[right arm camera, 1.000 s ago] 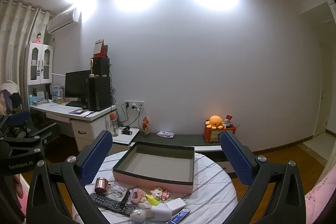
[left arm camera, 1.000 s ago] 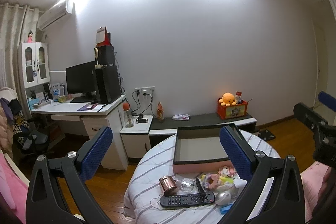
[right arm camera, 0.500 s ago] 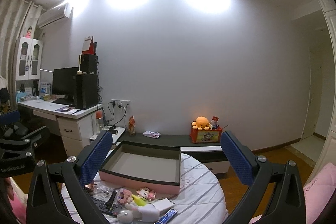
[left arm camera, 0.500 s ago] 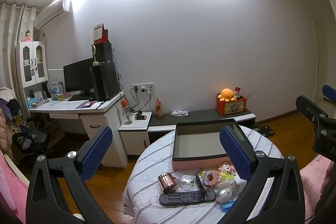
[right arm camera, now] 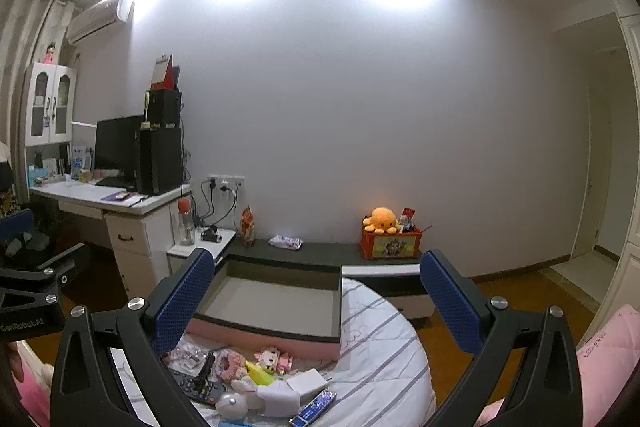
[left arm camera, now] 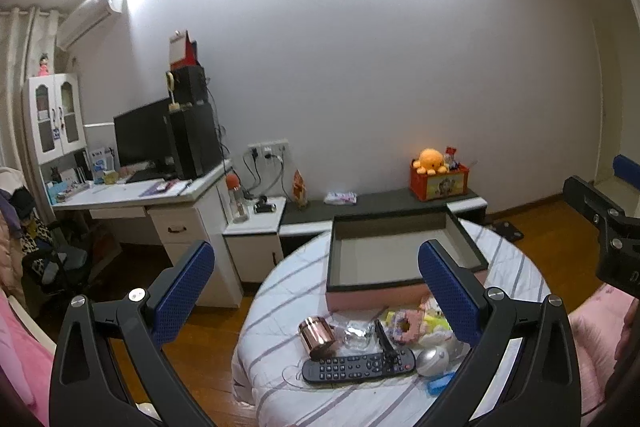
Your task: Organize rigid objects
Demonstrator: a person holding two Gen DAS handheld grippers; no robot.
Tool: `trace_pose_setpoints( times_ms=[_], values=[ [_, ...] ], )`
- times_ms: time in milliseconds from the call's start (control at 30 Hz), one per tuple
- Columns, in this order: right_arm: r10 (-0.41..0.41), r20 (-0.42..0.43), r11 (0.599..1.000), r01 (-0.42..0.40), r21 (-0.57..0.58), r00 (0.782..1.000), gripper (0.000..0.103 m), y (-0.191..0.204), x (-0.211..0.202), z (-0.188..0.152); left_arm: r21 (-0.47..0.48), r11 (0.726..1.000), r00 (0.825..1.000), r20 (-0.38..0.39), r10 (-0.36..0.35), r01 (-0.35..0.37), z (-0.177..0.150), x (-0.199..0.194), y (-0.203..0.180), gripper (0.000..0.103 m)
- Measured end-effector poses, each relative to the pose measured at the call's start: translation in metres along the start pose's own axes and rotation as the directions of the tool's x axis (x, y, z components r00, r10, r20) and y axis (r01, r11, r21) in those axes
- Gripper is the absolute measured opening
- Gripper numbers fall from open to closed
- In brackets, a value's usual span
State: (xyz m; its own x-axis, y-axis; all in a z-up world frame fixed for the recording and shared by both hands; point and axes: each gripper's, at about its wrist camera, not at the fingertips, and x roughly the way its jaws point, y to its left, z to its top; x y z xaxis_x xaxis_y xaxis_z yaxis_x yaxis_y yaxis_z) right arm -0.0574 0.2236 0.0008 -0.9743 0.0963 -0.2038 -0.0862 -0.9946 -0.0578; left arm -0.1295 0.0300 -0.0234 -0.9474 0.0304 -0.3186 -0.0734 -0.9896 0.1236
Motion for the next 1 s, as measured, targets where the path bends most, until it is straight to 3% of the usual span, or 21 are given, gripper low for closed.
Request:
trace_pose_setpoints(
  times_ms=[167,367,533,767,1000],
  values=[
    [0.010,-0.092,1.000,-0.010,0.007,0.996,0.103,-0.002,0.021,-0.019,0.000,1.000,0.997,-0.076,-0.017,0.017,-0.018,0.021,0.004,0.103],
    [0.020,-0.193,1.000,-0.019,0.010,0.981,0.103,-0.004,0.044,-0.048,0.013,1.000,0.981,-0.193,-0.004,0.006,-0.046,0.052,0.009,0.103],
    [0.029,-0.284,1.000,-0.026,0.013,0.958,0.103,-0.007,0.063,-0.080,0.004,0.999,0.955,-0.292,-0.050,0.053,-0.074,0.075,0.012,0.103],
    [0.051,-0.394,0.999,-0.044,0.027,0.918,0.103,-0.007,0.086,-0.119,0.024,0.999,0.924,-0.380,-0.036,0.049,-0.100,0.100,0.012,0.103],
    [0.078,-0.455,0.997,-0.063,0.048,0.887,0.103,-0.005,0.106,-0.144,-0.016,0.999,0.889,-0.457,-0.042,0.039,-0.118,0.139,0.022,0.103]
  ],
)
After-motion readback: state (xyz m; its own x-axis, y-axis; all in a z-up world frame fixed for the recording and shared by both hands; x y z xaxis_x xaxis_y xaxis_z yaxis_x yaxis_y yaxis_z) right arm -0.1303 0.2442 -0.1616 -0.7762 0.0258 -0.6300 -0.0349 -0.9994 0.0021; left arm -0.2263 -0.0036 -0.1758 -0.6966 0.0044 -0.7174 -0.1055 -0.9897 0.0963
